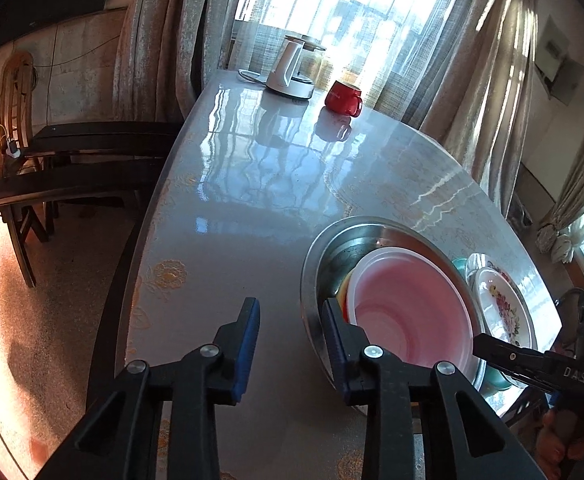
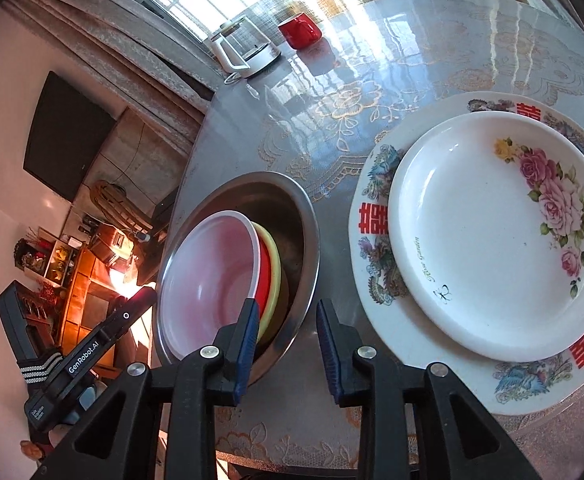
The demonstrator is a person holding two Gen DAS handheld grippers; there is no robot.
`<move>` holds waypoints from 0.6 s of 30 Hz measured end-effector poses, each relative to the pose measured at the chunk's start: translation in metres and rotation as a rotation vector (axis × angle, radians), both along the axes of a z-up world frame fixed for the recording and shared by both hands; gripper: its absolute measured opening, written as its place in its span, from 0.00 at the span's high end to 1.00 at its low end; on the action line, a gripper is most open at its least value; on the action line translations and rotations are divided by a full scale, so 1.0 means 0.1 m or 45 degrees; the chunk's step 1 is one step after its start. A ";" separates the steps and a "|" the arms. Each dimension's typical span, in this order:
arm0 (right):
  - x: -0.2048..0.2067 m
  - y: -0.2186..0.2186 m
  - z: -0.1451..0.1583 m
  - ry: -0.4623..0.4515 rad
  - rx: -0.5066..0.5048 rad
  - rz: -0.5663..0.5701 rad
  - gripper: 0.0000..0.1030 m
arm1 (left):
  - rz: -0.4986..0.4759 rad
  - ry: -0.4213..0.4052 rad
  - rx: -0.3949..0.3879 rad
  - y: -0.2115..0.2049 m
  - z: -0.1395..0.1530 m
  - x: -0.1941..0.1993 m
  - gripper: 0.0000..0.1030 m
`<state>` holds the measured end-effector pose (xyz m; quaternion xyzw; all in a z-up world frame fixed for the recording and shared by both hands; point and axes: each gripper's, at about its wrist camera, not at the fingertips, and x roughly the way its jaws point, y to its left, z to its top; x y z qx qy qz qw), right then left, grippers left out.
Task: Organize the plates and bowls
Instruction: 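Shift both grippers to the steel bowl rim and close them on it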
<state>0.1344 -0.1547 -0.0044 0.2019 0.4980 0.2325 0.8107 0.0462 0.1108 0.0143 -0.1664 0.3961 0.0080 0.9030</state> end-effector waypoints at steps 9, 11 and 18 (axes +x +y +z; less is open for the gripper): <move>0.01 0.14 -0.07 0.008 -0.026 0.028 0.72 | -0.048 0.025 0.043 -0.10 -0.09 0.04 0.69; 0.02 0.17 -0.05 -0.012 -0.051 0.032 0.73 | -0.052 0.021 0.052 -0.11 -0.09 0.04 0.70; 0.06 0.17 -0.04 -0.033 -0.074 0.029 0.73 | -0.085 0.025 0.056 -0.10 -0.08 0.05 0.70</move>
